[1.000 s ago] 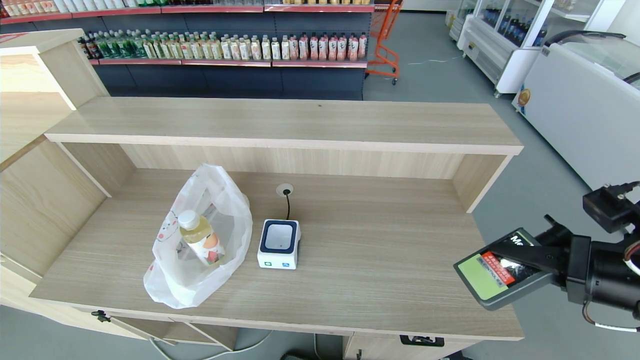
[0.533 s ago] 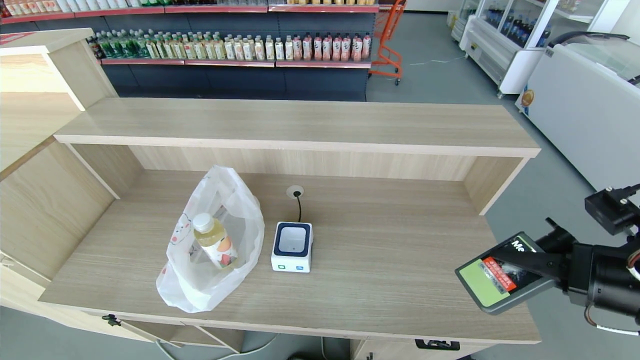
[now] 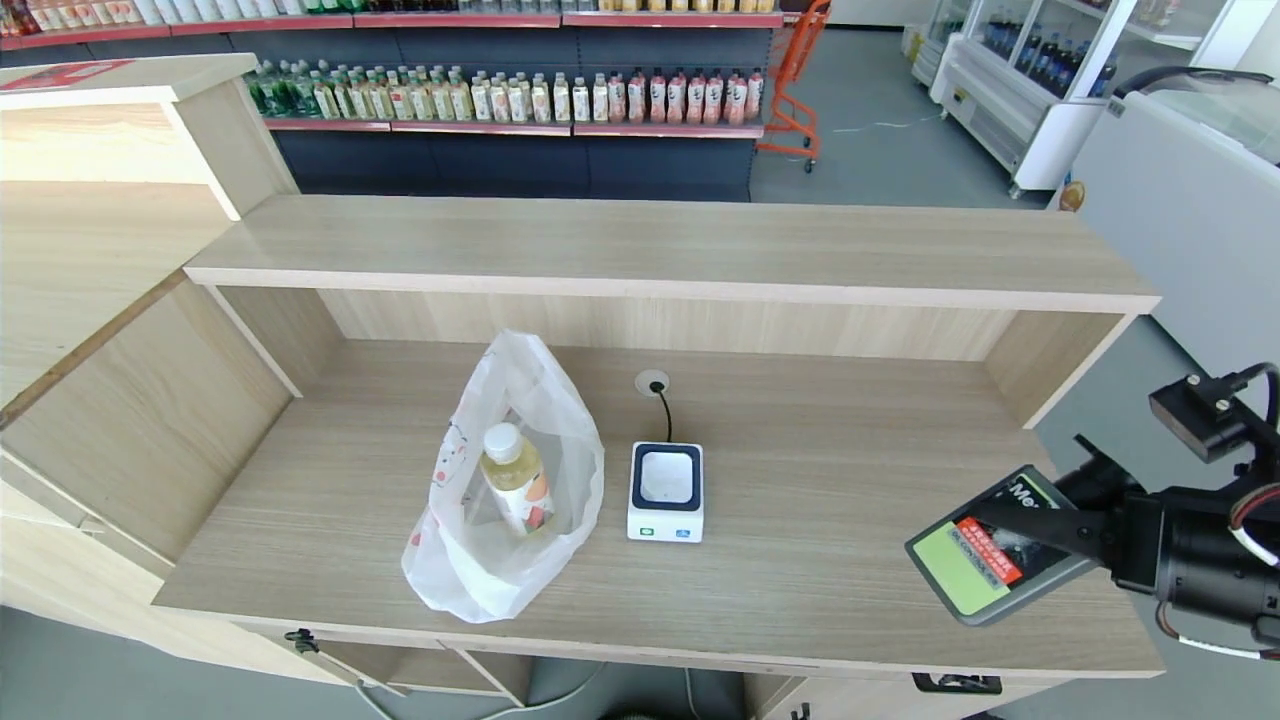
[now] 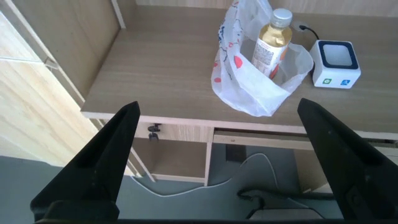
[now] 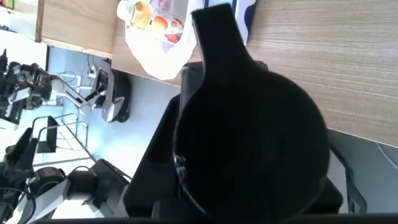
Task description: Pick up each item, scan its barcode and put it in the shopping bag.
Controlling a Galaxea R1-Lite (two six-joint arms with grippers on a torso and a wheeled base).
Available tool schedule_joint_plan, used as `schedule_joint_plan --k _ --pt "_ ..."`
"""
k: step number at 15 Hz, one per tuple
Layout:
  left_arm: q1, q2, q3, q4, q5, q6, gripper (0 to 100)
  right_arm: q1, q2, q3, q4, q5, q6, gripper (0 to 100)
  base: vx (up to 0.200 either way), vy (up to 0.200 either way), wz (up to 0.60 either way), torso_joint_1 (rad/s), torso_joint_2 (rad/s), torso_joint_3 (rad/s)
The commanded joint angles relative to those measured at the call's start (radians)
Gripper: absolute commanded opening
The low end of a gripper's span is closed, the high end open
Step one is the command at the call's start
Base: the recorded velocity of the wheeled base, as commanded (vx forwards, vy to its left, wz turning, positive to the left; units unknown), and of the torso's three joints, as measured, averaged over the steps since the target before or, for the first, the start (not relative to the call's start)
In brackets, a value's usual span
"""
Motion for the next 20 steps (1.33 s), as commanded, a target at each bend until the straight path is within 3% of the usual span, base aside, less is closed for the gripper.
schedule_joint_plan --k 1,6,10,12,20 --pt "0.000 0.000 0.000 0.000 0.000 0.000 100 0.000 0.009 -0.001 0.000 0.001 0.000 0 0.000 0.000 0.00 0.000 0.00 0.000" --pt "0.000 0.000 0.000 0.000 -0.002 0.003 100 -0.002 0.026 -0.001 -0.002 -0.004 -0.003 0 0.160 0.000 0.00 0.007 0.00 0.001" --pt "0.000 0.000 0.000 0.000 0.000 0.003 100 0.000 0.116 -0.028 -0.002 -0.110 -0.097 0 0.200 0.000 0.00 0.004 0.00 0.004" --pt "0.000 0.000 0.000 0.000 0.000 -0.003 100 0.009 0.132 -0.036 -0.002 -0.113 -0.107 0 0.100 0.000 0.00 0.004 0.00 0.001" --pt "0.000 0.000 0.000 0.000 0.000 -0.003 100 0.193 0.176 -0.016 0.000 -0.131 -0.110 0 0.000 0.000 0.00 0.000 0.00 0.000"
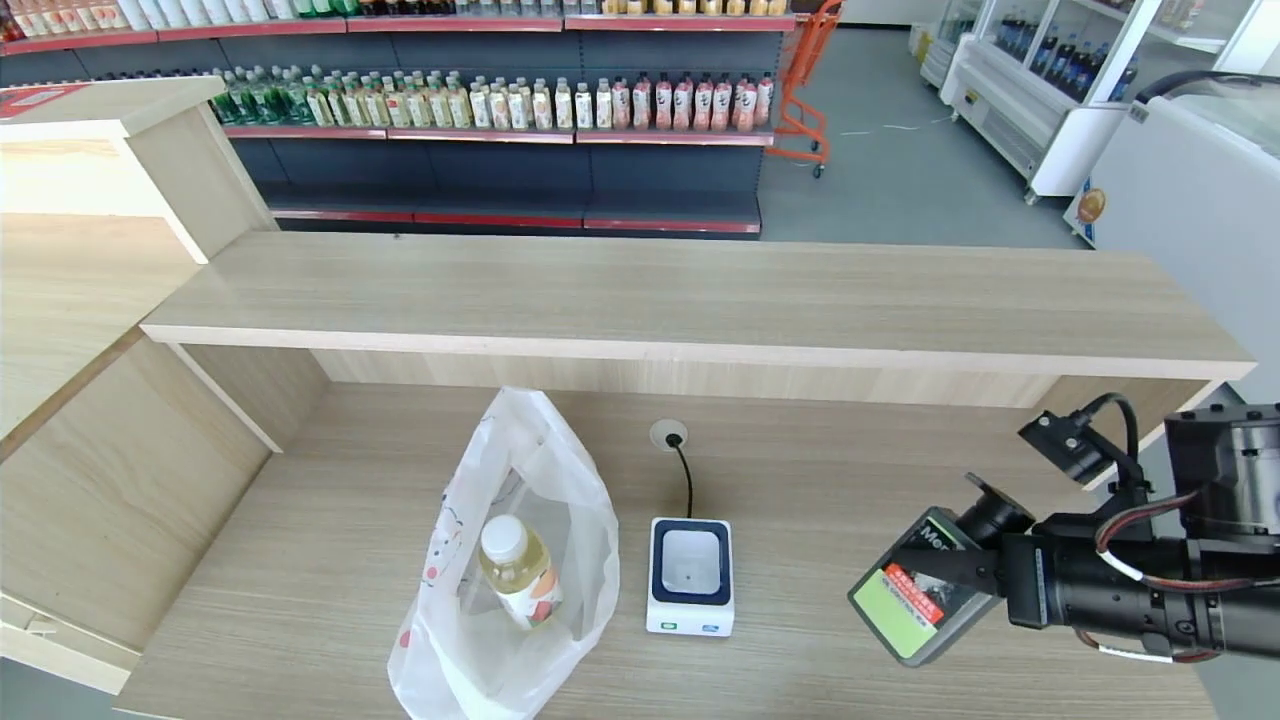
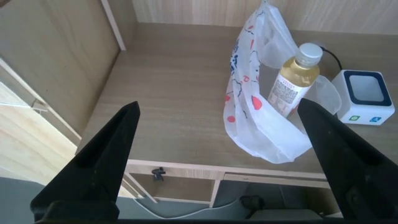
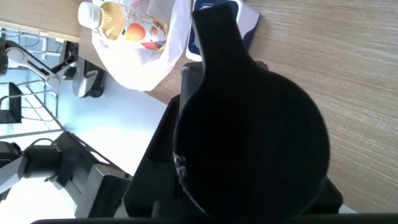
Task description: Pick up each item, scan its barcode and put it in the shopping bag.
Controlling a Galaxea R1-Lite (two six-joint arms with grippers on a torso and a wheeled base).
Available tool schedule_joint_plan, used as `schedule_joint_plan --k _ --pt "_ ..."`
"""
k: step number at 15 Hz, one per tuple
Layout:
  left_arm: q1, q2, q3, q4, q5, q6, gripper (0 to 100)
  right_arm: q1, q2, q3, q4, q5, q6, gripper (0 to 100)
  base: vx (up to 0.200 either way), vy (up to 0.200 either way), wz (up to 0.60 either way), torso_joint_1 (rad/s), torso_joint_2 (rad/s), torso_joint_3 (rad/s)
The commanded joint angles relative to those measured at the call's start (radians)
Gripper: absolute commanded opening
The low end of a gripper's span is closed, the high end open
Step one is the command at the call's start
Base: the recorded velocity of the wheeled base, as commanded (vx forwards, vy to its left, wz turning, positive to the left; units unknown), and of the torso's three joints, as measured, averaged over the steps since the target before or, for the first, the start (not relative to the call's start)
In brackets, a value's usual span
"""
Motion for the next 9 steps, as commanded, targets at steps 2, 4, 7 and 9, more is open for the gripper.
schedule_joint_plan --k 2,4,7,9 --pt "0.000 0.000 0.000 0.000 0.000 0.000 100 0.037 0.074 -0.008 -0.003 -0.055 -0.012 0 0.000 0.000 0.00 0.000 0.00 0.000" --pt "0.000 0.000 0.000 0.000 0.000 0.000 100 0.037 0.123 -0.008 -0.024 -0.055 -0.056 0 0.000 0.000 0.00 0.000 0.00 0.000" --pt "0.000 0.000 0.000 0.000 0.000 0.003 100 0.067 0.272 -0.005 -0.219 -0.047 -0.072 0 0.000 0.000 0.00 0.000 0.00 0.000" --pt "0.000 0.000 0.000 0.000 0.000 0.003 100 0.083 0.352 -0.008 -0.314 -0.045 -0.072 0 0.000 0.000 0.00 0.000 0.00 0.000"
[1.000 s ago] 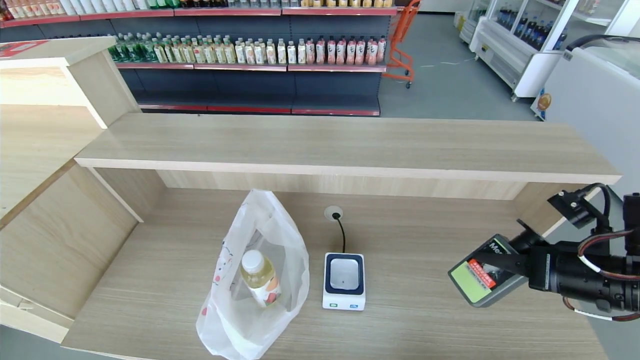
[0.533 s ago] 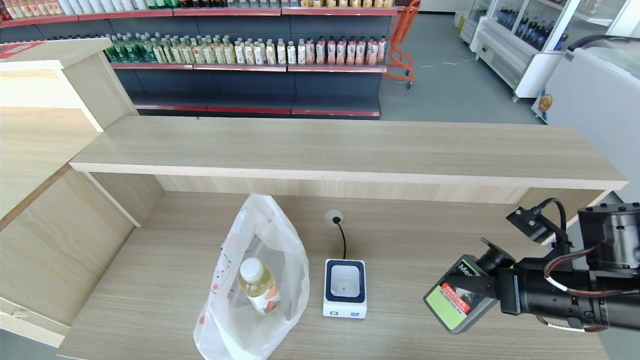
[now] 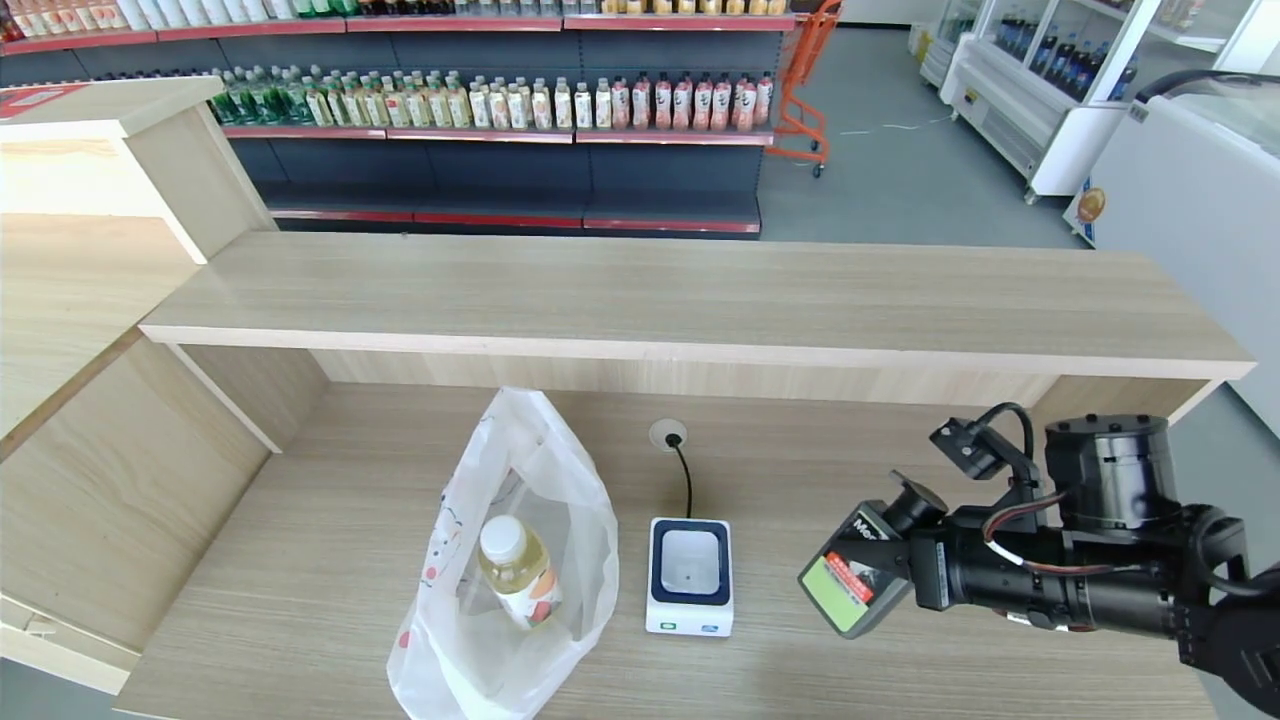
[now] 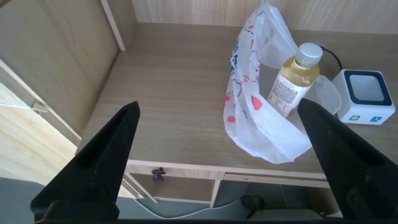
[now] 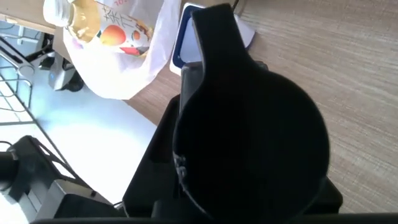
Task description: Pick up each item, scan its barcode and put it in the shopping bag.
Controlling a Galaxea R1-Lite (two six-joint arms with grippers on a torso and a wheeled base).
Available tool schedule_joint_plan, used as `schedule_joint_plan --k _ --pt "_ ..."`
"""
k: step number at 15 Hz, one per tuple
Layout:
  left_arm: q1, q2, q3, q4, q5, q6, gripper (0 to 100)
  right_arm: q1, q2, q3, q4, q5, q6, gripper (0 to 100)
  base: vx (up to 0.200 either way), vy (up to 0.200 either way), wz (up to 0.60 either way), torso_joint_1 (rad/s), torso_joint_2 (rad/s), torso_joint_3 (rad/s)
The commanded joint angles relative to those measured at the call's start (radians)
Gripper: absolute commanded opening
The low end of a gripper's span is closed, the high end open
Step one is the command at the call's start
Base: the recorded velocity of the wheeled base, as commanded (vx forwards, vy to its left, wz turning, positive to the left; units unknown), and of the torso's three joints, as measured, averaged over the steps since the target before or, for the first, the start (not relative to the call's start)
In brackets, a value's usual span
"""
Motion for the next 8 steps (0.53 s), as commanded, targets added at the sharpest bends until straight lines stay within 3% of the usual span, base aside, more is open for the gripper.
schedule_joint_plan --k 1,8 --pt "0.000 0.000 0.000 0.000 0.000 0.000 100 0.024 0.135 -0.004 -0.079 0.008 0.000 0 0.000 0.000 0.00 0.000 0.00 0.000" --pt "0.000 0.000 0.000 0.000 0.000 0.002 100 0.087 0.313 -0.033 -0.287 0.036 -0.005 0 0.000 0.000 0.00 0.000 0.00 0.000"
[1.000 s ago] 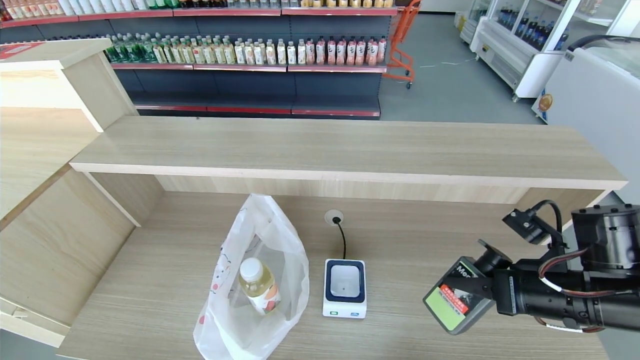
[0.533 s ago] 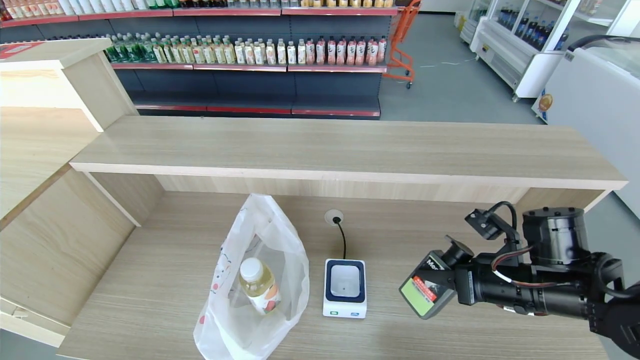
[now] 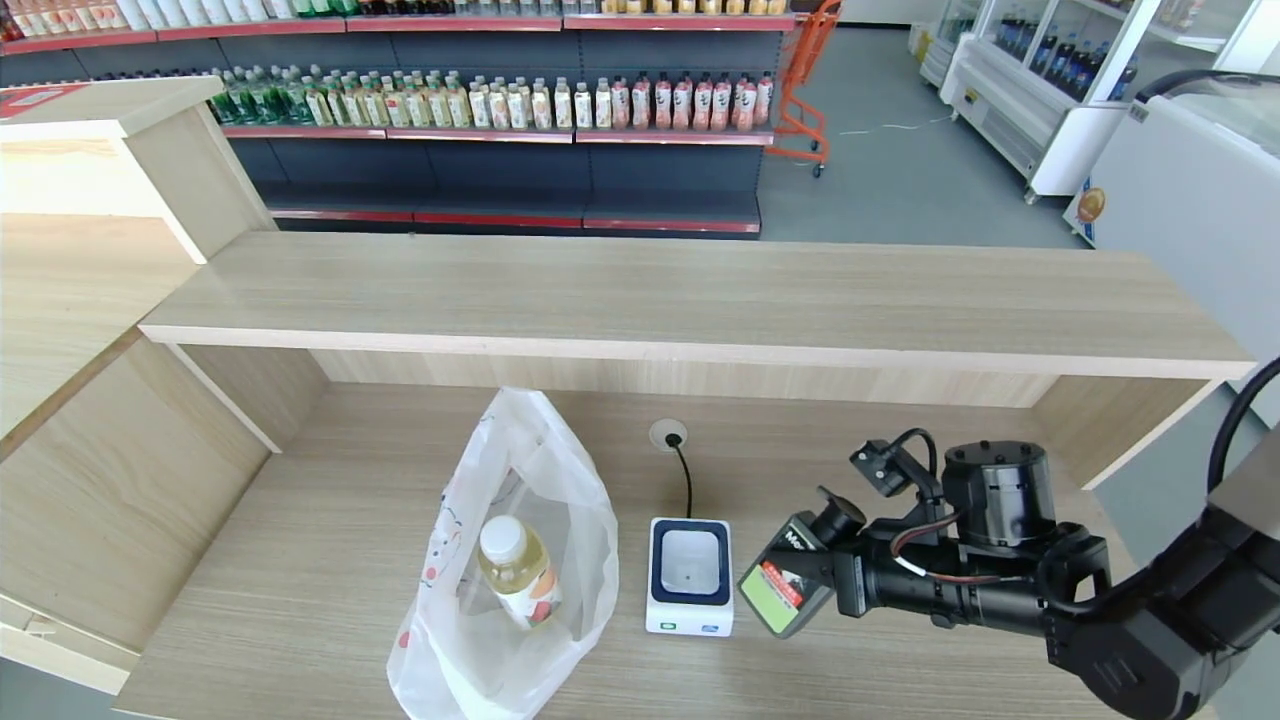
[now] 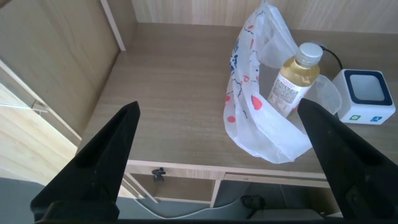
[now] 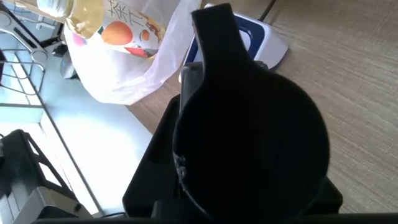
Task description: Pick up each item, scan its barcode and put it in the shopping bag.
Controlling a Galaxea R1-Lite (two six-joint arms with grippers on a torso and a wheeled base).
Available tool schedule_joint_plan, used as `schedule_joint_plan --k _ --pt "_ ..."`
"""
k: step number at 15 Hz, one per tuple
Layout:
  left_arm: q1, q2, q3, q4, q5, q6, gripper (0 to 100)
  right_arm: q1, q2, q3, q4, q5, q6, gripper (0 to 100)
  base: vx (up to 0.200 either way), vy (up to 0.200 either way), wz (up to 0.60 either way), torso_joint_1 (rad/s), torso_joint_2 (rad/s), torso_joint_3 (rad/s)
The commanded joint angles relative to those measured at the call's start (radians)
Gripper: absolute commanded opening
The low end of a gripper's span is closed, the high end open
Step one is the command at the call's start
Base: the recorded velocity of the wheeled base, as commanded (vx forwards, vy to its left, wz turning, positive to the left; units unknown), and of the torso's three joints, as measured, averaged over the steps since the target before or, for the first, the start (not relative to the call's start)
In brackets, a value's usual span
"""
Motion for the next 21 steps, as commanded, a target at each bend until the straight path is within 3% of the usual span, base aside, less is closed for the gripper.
schedule_joint_plan --k 1,12,21 --pt "0.000 0.000 0.000 0.000 0.000 0.000 100 0.017 0.072 -0.026 -0.012 -0.002 0.000 0 0.000 0.000 0.00 0.000 0.00 0.000" --pt "0.000 0.000 0.000 0.000 0.000 0.001 100 0.060 0.217 -0.243 -0.024 -0.003 0.044 0 0.000 0.000 0.00 0.000 0.00 0.000" --pt "0.000 0.000 0.000 0.000 0.000 0.001 100 0.095 0.322 -0.263 -0.147 -0.075 0.038 0 0.000 0.000 0.00 0.000 0.00 0.000"
